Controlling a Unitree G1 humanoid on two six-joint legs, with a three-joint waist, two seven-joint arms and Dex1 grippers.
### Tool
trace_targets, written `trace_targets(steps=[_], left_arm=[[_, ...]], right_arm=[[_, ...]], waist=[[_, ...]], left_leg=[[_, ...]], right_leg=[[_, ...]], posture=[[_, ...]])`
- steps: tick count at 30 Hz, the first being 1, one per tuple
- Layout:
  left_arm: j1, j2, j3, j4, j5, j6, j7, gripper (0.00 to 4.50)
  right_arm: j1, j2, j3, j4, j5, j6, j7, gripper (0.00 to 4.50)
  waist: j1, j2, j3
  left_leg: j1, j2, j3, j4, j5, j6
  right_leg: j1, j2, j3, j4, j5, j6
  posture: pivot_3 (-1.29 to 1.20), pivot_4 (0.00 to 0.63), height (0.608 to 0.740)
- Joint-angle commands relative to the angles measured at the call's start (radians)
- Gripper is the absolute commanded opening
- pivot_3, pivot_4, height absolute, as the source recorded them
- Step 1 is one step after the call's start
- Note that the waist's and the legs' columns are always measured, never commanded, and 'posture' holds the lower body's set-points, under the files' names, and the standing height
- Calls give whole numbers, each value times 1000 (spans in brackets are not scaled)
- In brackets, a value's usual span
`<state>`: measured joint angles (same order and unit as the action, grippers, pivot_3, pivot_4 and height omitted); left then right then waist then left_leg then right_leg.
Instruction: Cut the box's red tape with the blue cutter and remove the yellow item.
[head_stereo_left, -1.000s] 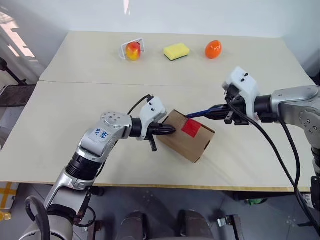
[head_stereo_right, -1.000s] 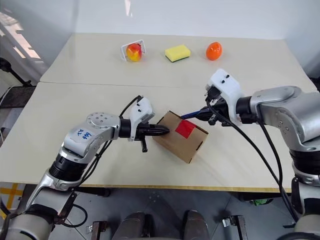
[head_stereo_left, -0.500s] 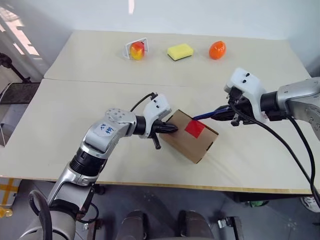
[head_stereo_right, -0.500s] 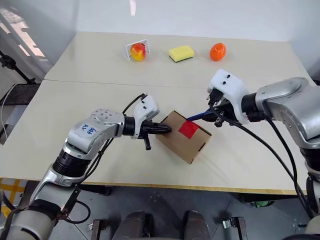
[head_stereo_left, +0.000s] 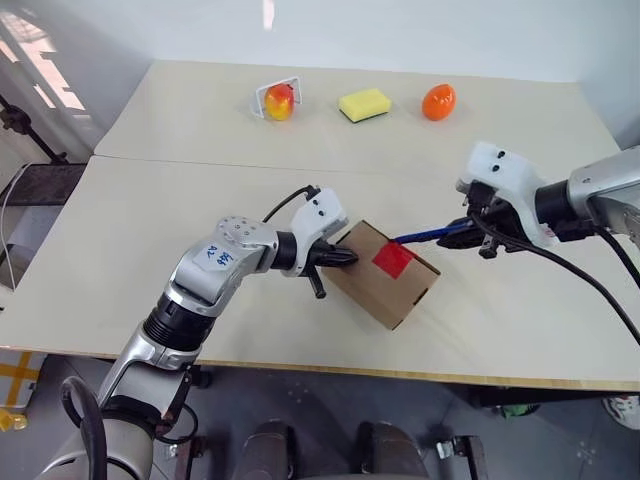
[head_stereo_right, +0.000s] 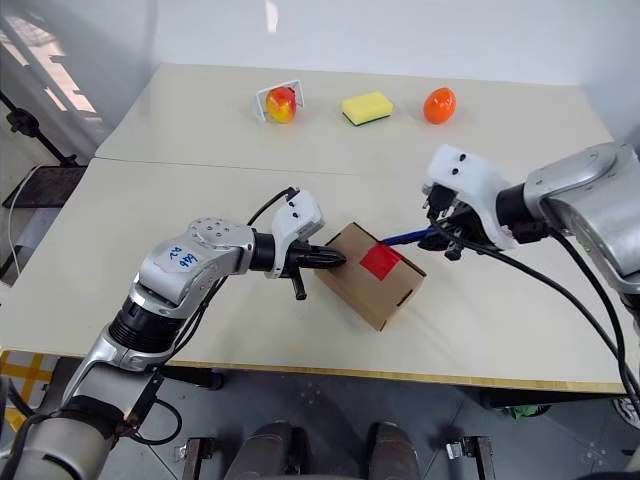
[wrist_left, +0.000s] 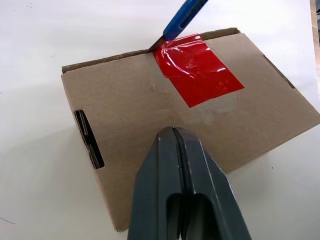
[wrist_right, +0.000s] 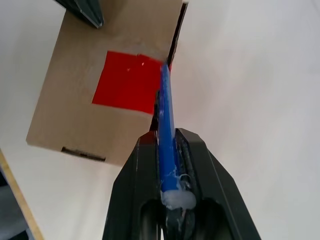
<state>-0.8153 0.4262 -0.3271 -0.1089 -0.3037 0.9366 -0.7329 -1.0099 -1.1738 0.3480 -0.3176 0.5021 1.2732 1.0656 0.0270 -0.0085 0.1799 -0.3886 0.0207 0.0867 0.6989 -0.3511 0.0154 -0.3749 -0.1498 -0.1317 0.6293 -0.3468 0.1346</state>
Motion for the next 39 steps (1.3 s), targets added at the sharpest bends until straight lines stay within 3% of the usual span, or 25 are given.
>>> trace_targets(steps=[1,8,15,20,24,29,33,35,39], left_arm=[[24,3,-22,32,48,26,42,0],[34,0,-26,21,44,35,60,0],[39,2,-26,22,44,34,69,0],[41,-1,-27,35,46,25,72,0],[33,-1,-25,51,49,14,70,0],[30,-11,1,67,35,-22,63,0],[26,-31,43,68,6,-61,47,0],[20,-39,97,50,-39,-76,20,0],[18,-20,164,22,-103,-76,-43,0]], right_arm=[[9,-12,2,-28,-1,29,12,166],[25,5,-10,-41,4,80,-11,166],[58,-127,-43,-60,13,35,74,166],[123,-218,-174,-66,41,-46,126,166],[112,-158,-391,17,122,-20,98,166],[246,-59,-608,126,91,-103,-25,166],[399,68,-690,249,24,-253,-140,166],[506,193,-738,365,-25,-421,-216,166],[580,321,-762,542,-63,-556,-293,166]], waist=[[-1,0,0],[-2,0,-1],[-2,0,-1],[-2,0,-1],[-2,0,-1],[-1,-2,-2],[-1,-3,-2],[-1,-3,-3],[-2,1,-1]], left_leg=[[0,0,-1,0,0,0],[2,0,-2,2,0,0],[1,0,-3,2,0,0],[2,0,-2,2,0,1],[2,1,-1,2,1,1],[2,1,-1,2,1,1],[2,0,0,2,2,2],[2,0,2,1,3,2],[-1,-1,5,1,3,2]], right_leg=[[0,0,0,0,0,0],[1,0,1,2,0,0],[1,0,1,1,0,0],[1,0,2,2,0,0],[1,0,3,2,1,1],[2,0,2,1,2,1],[2,0,3,1,3,2],[2,0,2,1,3,2],[-1,-1,1,1,3,2]], posture=[[0,150,740],[0,150,740],[0,150,740],[0,150,740],[0,150,740],[0,150,740],[0,150,740],[0,150,740],[0,150,740]])
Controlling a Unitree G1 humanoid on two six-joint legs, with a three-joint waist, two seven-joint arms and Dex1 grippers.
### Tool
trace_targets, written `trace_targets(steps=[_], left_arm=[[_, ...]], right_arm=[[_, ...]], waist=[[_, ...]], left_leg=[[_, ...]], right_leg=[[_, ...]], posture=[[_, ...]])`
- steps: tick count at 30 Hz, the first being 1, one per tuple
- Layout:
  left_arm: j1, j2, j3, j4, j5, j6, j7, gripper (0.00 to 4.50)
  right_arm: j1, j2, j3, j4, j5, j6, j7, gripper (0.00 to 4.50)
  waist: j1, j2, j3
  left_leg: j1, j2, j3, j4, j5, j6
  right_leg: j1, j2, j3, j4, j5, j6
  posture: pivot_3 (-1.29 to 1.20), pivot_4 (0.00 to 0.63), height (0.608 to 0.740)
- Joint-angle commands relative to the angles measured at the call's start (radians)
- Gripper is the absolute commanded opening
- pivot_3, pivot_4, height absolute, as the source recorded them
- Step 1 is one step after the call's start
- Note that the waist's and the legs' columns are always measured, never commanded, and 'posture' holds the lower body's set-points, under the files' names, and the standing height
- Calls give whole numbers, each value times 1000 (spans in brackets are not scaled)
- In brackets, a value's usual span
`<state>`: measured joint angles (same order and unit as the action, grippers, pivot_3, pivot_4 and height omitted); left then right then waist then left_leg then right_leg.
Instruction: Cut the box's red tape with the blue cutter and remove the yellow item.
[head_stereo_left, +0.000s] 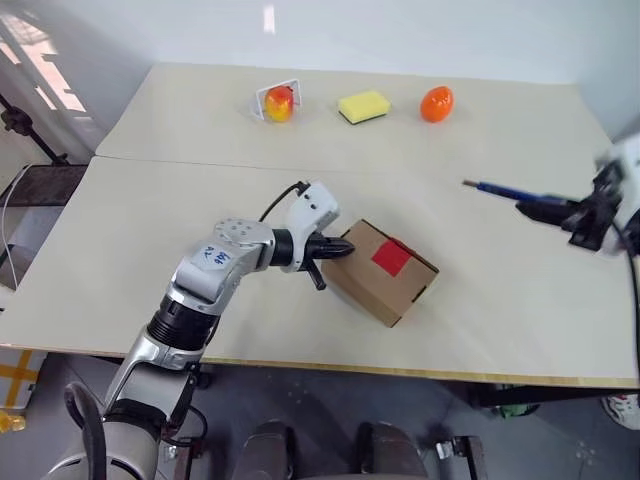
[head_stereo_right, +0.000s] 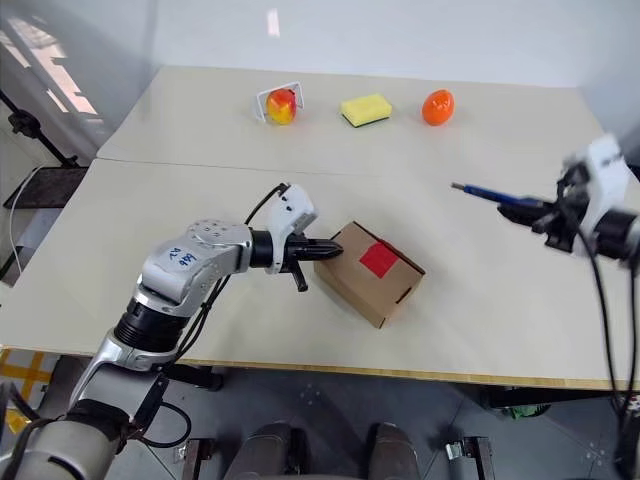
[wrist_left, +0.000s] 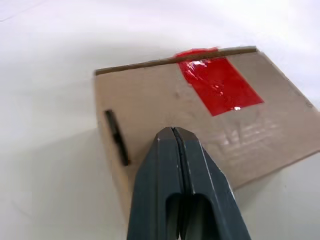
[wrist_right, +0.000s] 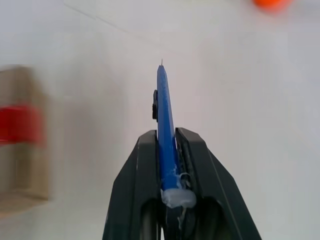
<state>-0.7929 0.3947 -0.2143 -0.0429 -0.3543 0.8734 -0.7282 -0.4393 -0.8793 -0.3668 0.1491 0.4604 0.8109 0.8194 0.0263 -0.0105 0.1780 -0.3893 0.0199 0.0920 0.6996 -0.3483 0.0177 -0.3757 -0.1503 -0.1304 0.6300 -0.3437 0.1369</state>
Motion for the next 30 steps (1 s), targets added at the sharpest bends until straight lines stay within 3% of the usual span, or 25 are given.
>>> trace_targets(steps=[1,5,11,16,18,24,28,30], left_arm=[[-4,22,58,-49,-61,-4,-60,0],[2,71,97,-77,-107,29,-106,0],[143,234,164,-245,-268,220,-190,0],[222,243,130,-308,-269,230,-153,0],[236,211,110,-299,-246,203,-116,0],[239,94,26,-213,-126,78,0,0],[232,49,12,-156,-85,16,31,0],[233,38,4,-142,-70,-6,35,0]], right_arm=[[20,41,-41,103,-30,-116,-54,166],[67,71,-14,157,-49,-167,-58,166],[159,9,-71,-18,12,-147,-9,2103],[174,-66,-38,-96,-22,-152,12,3815],[112,-82,9,-121,-32,-144,4,4475],[-125,-84,309,-111,-136,-158,110,4494],[-254,-23,451,-42,-206,-194,149,3620],[-299,4,499,1,-244,-215,160,2885]], waist=[[-3,6,1],[-5,8,1],[-6,9,2],[1,10,2],[0,9,2],[-12,9,2],[-5,9,2],[-3,9,2]], left_leg=[[0,0,0,0,0,0],[0,0,0,-1,0,0],[1,0,-4,-2,0,0],[2,0,-4,0,0,1],[2,0,-4,0,0,1],[3,0,-2,-1,1,1],[2,-1,-1,-1,0,1],[2,-1,-1,0,0,1]], right_leg=[[-1,0,1,0,0,0],[-1,0,0,0,0,0],[-1,0,2,-1,0,0],[1,0,4,-1,1,2],[2,0,4,-1,1,2],[0,1,6,-1,2,2],[0,0,6,-2,2,2],[0,0,6,-2,2,3]], posture=[[0,150,740],[0,150,740],[0,150,740],[0,150,740],[0,150,740],[0,150,740],[0,150,740],[0,150,740]])
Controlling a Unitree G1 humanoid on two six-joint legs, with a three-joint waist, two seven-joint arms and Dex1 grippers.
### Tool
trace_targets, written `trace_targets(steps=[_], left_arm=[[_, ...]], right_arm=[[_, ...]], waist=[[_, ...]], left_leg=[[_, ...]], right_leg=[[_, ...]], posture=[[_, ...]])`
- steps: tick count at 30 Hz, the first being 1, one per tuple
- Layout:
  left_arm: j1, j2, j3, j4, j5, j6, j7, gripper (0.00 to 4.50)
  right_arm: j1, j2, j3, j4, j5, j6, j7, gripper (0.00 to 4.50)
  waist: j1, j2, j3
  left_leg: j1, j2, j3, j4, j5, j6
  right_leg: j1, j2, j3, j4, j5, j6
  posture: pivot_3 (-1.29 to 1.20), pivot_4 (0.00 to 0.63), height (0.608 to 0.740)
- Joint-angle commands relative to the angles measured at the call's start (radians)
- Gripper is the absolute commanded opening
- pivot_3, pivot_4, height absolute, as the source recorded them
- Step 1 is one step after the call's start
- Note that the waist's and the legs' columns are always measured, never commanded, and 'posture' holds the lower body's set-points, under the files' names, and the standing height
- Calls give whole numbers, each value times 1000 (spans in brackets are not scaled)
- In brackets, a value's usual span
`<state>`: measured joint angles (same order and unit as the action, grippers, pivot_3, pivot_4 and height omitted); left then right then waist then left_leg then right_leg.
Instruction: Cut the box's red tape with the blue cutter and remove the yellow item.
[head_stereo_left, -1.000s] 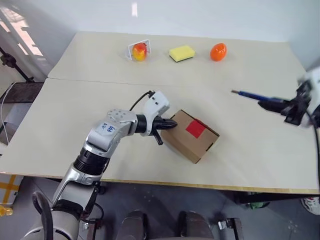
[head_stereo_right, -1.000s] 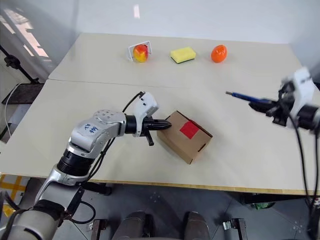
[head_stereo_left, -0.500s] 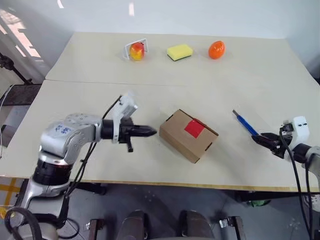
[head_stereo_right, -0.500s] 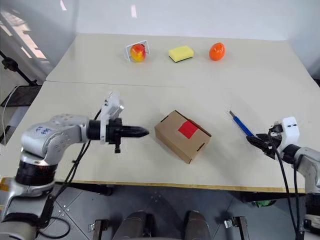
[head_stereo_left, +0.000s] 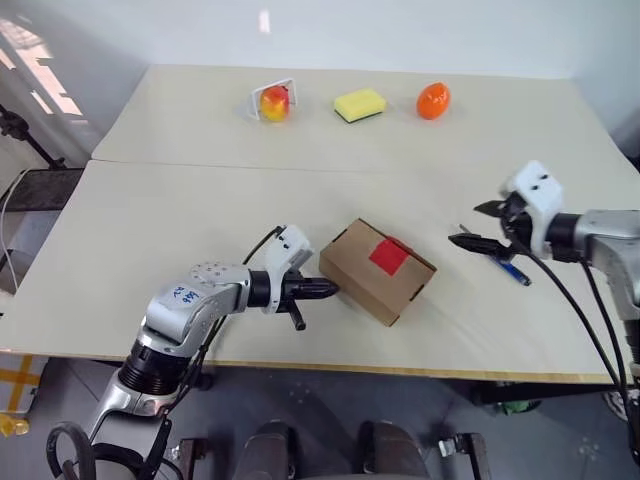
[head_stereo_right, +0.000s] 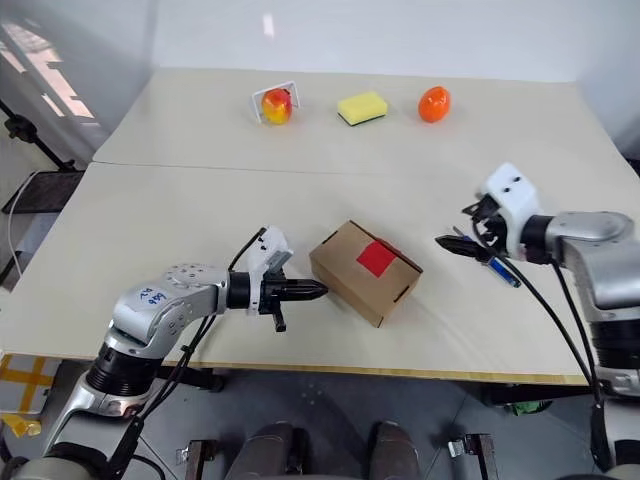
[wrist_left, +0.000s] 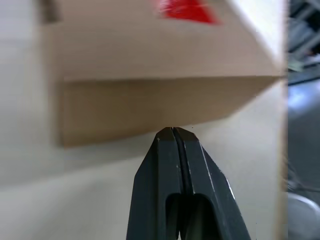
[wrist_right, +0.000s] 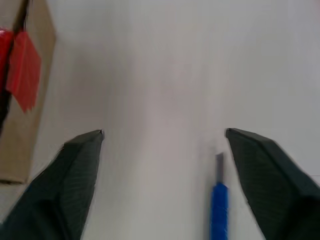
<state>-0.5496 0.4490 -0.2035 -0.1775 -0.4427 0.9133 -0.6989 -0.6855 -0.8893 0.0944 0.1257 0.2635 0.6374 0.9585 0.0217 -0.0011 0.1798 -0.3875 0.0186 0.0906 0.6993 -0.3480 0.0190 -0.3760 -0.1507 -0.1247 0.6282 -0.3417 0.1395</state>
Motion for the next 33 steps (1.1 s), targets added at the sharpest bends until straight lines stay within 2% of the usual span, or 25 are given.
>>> trace_targets(steps=[1,4,8,12,28,33], left_arm=[[-11,-20,-8,-2,24,-52,7,0],[-10,-48,2,31,48,-91,35,0],[-21,-73,25,62,64,-122,63,0],[-41,-86,30,86,83,-149,71,0],[-84,-47,45,105,106,-141,17,0],[-67,-9,48,48,85,-93,-8,0]], right_arm=[[-68,23,52,46,-63,-49,21,2495],[-118,79,131,115,-109,-105,72,1415],[-116,90,151,47,-87,-74,155,17],[-73,82,160,-89,-49,-6,217,17],[39,99,134,-352,0,185,145,17],[58,106,145,-398,2,212,116,17]], waist=[[2,0,0],[2,0,0],[0,0,0],[2,0,0],[1,0,0],[0,0,0]], left_leg=[[-1,0,0,0,0,0],[-1,0,0,0,0,0],[-1,0,0,0,0,0],[-2,0,-1,0,0,0],[-2,0,-1,0,0,0],[-2,0,-1,0,0,0]], right_leg=[[0,0,0,0,0,0],[0,0,-2,0,0,0],[0,0,-2,0,0,0],[0,0,-3,0,0,0],[0,0,-3,0,0,0],[0,0,-3,0,0,0]], posture=[[0,150,740],[0,150,740],[0,150,740],[0,150,740],[0,150,740],[0,150,740]])
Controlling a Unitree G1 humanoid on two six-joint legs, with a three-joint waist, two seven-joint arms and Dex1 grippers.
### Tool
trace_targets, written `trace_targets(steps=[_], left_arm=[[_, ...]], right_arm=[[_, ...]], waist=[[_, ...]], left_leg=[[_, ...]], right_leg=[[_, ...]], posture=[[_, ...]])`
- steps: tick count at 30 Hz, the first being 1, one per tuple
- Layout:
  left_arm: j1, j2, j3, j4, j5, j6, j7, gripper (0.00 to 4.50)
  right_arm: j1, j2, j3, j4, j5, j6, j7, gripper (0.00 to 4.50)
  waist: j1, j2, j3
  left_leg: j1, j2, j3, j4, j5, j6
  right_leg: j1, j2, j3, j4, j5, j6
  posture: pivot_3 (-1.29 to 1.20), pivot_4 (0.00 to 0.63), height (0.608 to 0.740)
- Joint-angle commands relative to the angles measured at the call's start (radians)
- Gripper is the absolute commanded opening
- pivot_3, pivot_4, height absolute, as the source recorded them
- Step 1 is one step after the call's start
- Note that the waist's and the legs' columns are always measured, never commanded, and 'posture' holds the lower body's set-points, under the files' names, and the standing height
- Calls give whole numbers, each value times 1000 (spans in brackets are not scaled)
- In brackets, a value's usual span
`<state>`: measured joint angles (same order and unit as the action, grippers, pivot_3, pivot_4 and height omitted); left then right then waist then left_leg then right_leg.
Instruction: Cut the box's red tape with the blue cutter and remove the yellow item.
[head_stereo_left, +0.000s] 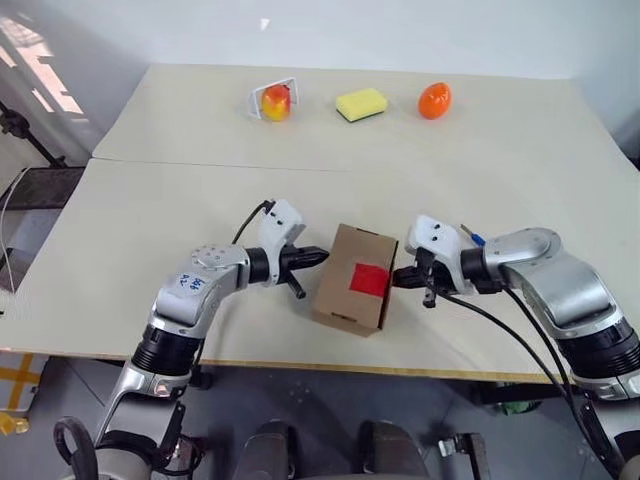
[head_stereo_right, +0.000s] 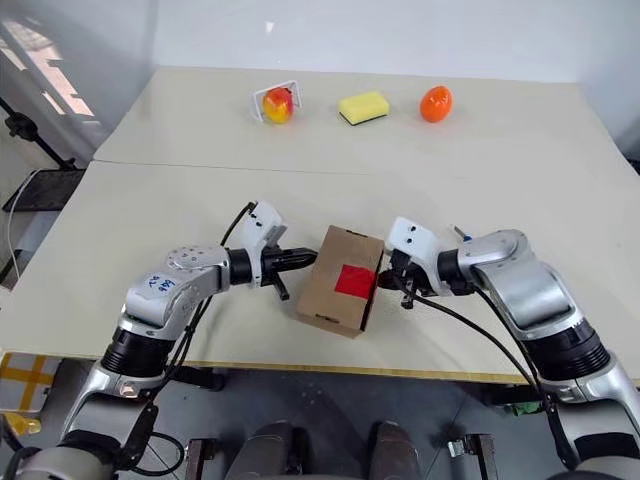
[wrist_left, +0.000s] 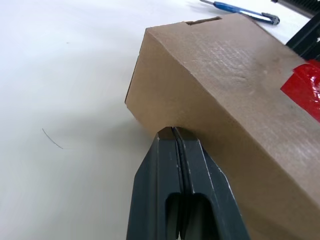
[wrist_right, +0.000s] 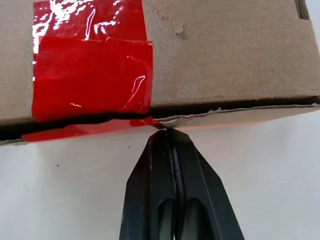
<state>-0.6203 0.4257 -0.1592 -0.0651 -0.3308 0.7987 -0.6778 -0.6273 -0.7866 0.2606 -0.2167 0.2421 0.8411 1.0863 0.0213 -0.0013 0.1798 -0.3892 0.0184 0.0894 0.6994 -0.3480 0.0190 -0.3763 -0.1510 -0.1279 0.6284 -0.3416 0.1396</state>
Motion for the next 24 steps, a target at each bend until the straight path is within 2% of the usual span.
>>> trace_targets(steps=[1,10,14,18,21,24], left_arm=[[14,26,2,-86,-35,37,-39,0],[44,68,6,-141,-45,87,-62,0],[18,99,58,-99,-40,61,-68,0],[-32,121,127,-107,-120,104,-116,0],[-80,98,140,-140,-186,146,-135,0],[-117,80,116,-140,-189,150,-130,0]], right_arm=[[0,6,-24,-58,22,12,-21,17],[-7,5,-23,-74,35,34,-46,17],[-20,-30,-35,-52,-3,26,-75,17],[-58,-80,-96,-3,-42,-1,-132,17],[-101,-71,-156,-41,27,106,-139,539],[-134,-39,-190,-78,64,190,-179,1572]], waist=[[0,0,0],[2,0,0],[1,0,0],[3,-1,1],[2,-1,1],[1,-1,1]], left_leg=[[0,0,0,0,0,0],[0,0,-2,0,0,0],[0,0,-1,0,0,0],[0,0,-1,0,0,0],[0,0,-1,0,0,0],[0,0,-2,-1,0,0]], right_leg=[[0,0,0,0,0,0],[0,0,0,0,0,0],[0,0,0,0,0,0],[0,0,0,0,0,0],[0,0,0,0,0,0],[0,0,0,0,0,0]], posture=[[0,150,740],[0,150,740],[0,150,740],[0,150,740],[0,150,740],[0,150,740]])
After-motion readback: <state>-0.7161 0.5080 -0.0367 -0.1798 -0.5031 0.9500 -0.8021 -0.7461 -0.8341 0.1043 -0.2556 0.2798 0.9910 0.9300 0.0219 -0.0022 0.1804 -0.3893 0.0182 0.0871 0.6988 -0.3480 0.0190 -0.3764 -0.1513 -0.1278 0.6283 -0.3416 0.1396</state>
